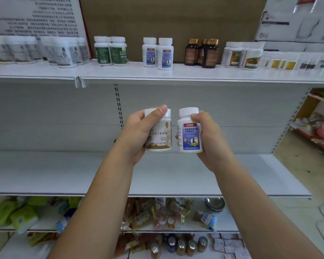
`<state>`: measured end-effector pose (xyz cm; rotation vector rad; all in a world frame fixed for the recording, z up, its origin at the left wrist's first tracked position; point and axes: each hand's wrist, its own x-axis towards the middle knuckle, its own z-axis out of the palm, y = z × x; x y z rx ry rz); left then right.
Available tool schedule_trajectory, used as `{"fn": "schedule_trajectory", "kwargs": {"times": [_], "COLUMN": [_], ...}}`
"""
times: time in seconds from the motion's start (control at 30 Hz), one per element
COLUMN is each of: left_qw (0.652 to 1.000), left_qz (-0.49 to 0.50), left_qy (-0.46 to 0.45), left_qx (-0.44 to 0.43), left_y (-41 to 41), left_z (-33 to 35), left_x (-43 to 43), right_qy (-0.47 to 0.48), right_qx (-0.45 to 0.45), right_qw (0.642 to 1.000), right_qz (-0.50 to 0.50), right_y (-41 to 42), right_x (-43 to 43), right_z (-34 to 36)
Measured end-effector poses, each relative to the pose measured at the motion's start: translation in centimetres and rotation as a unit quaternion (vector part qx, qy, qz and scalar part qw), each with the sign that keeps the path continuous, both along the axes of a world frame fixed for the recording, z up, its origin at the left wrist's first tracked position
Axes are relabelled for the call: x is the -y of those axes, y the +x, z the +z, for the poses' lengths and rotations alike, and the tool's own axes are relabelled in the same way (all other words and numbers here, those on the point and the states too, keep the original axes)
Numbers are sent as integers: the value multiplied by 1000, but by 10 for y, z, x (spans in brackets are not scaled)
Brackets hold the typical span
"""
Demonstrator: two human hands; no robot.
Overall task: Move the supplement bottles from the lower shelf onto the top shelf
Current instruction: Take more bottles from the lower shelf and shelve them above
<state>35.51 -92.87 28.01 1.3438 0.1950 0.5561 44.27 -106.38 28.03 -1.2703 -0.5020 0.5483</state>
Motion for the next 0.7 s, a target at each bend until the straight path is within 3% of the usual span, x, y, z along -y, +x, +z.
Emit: {"fn": "schedule_trajectory", "kwargs": {"times": [0.17,0.3,0.47,0.57,0.7], "left_qw": [991,974,968,970,965], "left_qz": [34,49,63,55,61], "left_qy": [119,209,239,235,253], "left_qx": [47,71,47,15,-21], "left_y": [-9,-14,5,21,48], "left_z": [59,112,152,159,162], "left_x": [-40,-82,-142,-168,-197], "right_qy": [59,47,18,-51,-161], "right_qx": [100,202,268,320,421], "right_qw": [993,978,963,944,885], "right_qz": [12,-3,-31,-67,-117], "right_y": [-1,8,38,61,84], "right_x": [-27,-63,-114,-140,-165], "right_z": [62,107,145,157,174]}}
